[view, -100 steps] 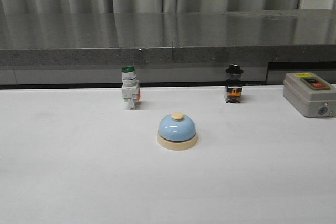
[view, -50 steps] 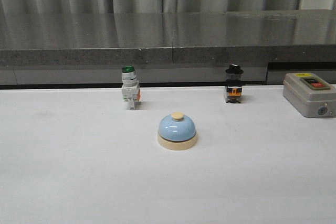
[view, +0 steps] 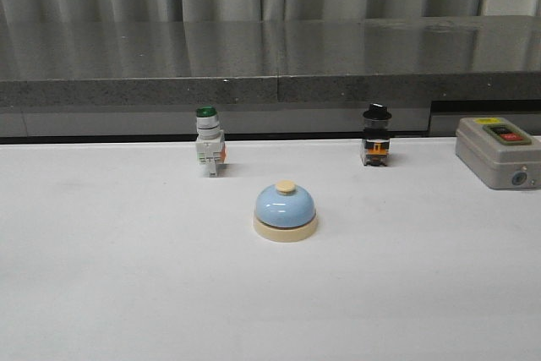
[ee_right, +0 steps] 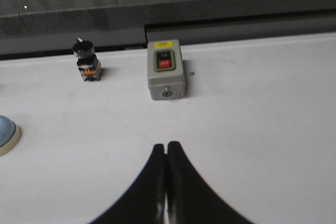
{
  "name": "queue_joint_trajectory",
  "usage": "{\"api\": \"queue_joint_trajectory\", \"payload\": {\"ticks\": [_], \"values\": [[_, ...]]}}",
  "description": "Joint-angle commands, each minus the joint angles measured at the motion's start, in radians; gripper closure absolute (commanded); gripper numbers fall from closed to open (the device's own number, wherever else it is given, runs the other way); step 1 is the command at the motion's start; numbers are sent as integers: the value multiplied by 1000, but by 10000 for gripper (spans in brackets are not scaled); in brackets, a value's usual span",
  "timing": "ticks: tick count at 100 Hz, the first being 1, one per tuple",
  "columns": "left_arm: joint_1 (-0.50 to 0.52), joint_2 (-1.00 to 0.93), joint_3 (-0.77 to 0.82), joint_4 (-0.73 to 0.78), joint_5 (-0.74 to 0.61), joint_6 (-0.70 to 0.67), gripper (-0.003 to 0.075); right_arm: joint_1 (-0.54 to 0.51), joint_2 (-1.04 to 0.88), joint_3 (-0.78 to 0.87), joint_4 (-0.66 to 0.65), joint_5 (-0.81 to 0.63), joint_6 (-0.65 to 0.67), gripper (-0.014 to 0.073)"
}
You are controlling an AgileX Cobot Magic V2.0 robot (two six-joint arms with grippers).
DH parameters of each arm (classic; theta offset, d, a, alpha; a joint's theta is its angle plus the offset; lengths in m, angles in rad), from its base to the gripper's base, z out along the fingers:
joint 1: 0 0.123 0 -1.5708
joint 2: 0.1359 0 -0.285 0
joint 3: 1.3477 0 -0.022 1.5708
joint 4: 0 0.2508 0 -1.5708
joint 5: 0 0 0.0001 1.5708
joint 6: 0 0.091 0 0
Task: Place and press bell with both arms
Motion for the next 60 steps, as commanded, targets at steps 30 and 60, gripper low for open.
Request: {"api": "queue_joint_trajectory", "payload": {"ticks": [30, 60], "values": [[2, -34, 23, -9, -79, -8, 739, -7, -168, 44, -42, -146, 0, 662], [2, -34, 23, -9, -79, -8, 739, -7, -168, 273, -43, -570, 0, 662]]}}
